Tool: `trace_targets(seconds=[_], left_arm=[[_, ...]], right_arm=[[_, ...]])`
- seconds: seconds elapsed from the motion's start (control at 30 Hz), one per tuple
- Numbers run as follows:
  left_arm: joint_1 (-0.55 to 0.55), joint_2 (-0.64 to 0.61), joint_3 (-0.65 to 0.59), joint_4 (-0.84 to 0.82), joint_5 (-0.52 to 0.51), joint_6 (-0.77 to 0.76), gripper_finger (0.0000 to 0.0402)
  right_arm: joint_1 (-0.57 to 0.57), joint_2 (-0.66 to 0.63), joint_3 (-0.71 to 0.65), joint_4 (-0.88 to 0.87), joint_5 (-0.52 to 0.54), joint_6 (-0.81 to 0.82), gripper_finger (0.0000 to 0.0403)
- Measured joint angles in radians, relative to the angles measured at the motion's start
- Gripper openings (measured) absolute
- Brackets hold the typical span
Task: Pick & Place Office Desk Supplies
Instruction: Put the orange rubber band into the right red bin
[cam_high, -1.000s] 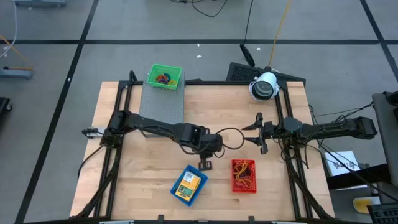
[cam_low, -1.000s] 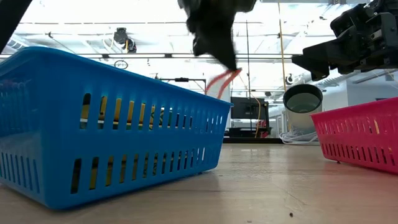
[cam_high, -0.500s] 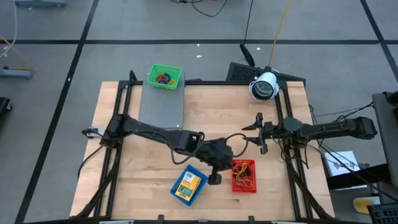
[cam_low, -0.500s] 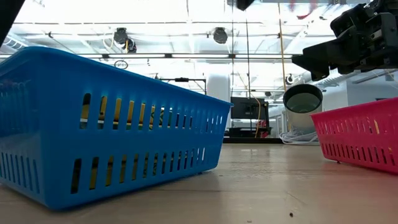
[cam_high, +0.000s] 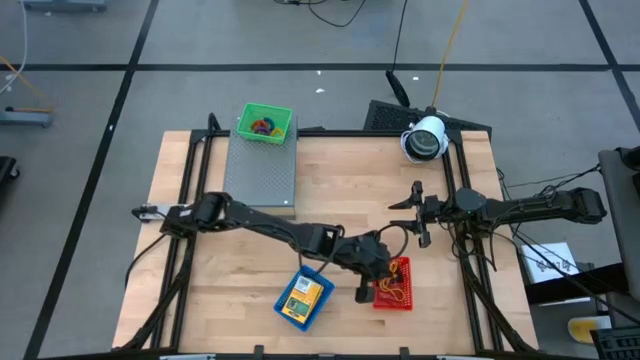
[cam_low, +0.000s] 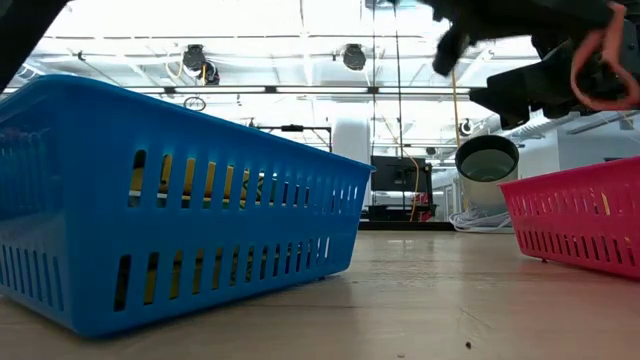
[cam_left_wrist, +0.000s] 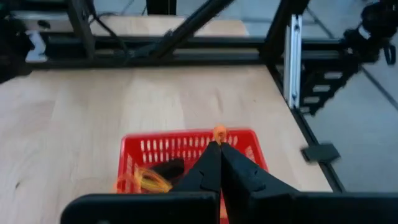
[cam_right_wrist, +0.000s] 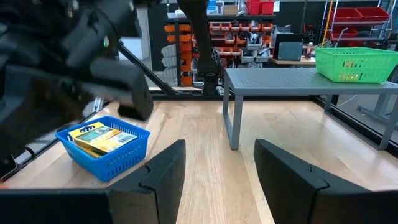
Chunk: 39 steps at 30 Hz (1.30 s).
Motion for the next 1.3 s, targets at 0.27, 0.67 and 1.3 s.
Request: trace_targets(seconds=[0.27, 0.67, 1.3], left_arm=[[0.002, 0.088, 0.000, 0.100, -0.052, 0.002, 0.0001], [0.004, 0.158, -0.002, 0.112, -0.086, 0.026, 0.0003], [-0.003, 0.130, -0.003, 0.104, -0.088, 0.028, 0.0168]], right_arm=[[0.000, 0.000, 0.000, -0.001, 0.000, 0.000, 0.0181], [0.000, 0.000, 0.000, 0.001, 0.000, 0.000, 0.0181], [0.000, 0.000, 0.000, 0.000, 0.000, 0.000, 0.0181]])
